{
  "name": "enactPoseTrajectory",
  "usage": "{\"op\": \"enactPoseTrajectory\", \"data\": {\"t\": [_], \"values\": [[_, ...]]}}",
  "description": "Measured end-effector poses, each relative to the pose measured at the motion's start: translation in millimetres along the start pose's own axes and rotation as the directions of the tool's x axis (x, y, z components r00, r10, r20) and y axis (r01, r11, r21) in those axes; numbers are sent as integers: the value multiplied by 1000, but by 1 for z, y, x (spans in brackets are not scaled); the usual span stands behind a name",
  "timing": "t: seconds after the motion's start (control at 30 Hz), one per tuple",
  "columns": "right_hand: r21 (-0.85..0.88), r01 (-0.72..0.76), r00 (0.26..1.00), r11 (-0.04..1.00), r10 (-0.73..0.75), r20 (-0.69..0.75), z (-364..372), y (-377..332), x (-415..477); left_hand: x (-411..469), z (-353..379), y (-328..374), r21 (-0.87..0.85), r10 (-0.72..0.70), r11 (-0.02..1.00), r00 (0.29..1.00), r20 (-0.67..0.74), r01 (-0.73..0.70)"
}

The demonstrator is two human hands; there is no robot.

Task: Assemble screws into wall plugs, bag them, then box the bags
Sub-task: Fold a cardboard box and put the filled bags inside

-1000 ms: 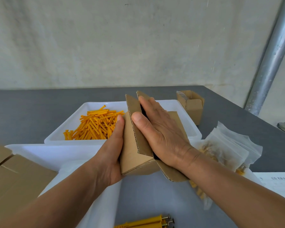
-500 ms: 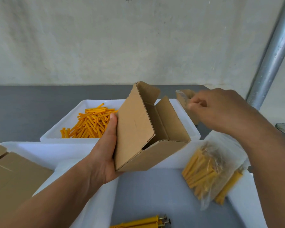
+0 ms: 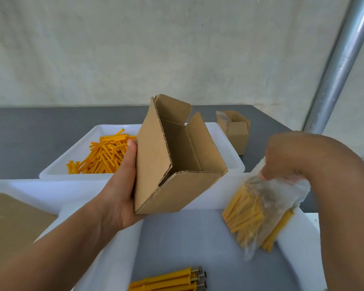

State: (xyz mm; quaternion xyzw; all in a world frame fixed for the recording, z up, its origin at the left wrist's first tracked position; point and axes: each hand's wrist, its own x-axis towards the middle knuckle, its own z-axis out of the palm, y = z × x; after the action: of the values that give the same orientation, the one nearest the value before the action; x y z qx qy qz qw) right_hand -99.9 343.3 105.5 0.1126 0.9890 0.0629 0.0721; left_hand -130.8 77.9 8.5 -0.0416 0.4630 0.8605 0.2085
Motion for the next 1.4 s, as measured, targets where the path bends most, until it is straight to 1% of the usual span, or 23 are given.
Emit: {"op": "enactPoseTrajectory", "data": {"t": [0.1,0.2,0.33,0.43,0.53,0.6,0.63,0.77,0.87,0.93,1.03,1.07,1.1,1.17,1.2,1.27,1.33,1.37,1.4], "values": [[-12,90,992,996,-91,-88,4,-3,1,-2,2,1,-28,16,999,1000,3,-16],[35,235,966,971,-230,-114,1,-6,-3,-3,3,3,-58,40,998,999,-2,-40],[150,428,899,891,-403,-174,0,-14,-7,-5,5,4,-83,68,994,997,-20,-69],[100,508,837,855,-464,-290,3,-31,-5,-7,7,4,-111,121,986,992,-27,-123],[51,569,760,821,-500,-415,8,-52,-2,-9,9,4,-165,159,974,987,-3,-157],[17,610,710,792,-537,-455,13,-65,-1,-11,11,4,-178,159,972,987,12,-154],[36,629,701,777,-546,-458,16,-70,0,-11,11,4,-181,159,971,987,12,-155],[143,649,731,748,-559,-392,23,-80,0,-11,9,7,-166,162,973,987,-11,-161],[223,668,721,709,-544,-430,22,-79,-1,-12,6,3,-156,164,973,985,-62,-172],[190,688,685,700,-540,-490,22,-80,-3,-13,6,1,-123,183,972,974,-133,-199],[143,728,594,671,-512,-621,27,-87,-4,-12,9,2,-145,166,974,984,-67,-174],[141,737,580,660,-512,-634,29,-89,-4,-11,11,3,-144,165,975,985,-56,-172],[148,737,588,660,-517,-622,30,-90,-2,-11,12,3,-149,163,974,985,-58,-170],[186,713,644,676,-527,-555,30,-87,3,-10,12,4,-175,149,972,987,-62,-157],[208,710,654,672,-522,-547,28,-85,3,-10,13,4,-177,148,971,986,-70,-158],[278,696,662,663,-441,-606,20,-77,3,-8,12,4,-169,165,969,982,-88,-178],[331,626,692,706,-307,-654,13,-64,4,-8,10,4,-165,186,965,977,-104,-202],[337,575,720,746,-266,-641,9,-57,3,-9,10,5,-160,191,965,976,-105,-206],[345,514,779,786,-260,-570,6,-49,3,-9,10,5,-153,192,966,976,-103,-206]]}}
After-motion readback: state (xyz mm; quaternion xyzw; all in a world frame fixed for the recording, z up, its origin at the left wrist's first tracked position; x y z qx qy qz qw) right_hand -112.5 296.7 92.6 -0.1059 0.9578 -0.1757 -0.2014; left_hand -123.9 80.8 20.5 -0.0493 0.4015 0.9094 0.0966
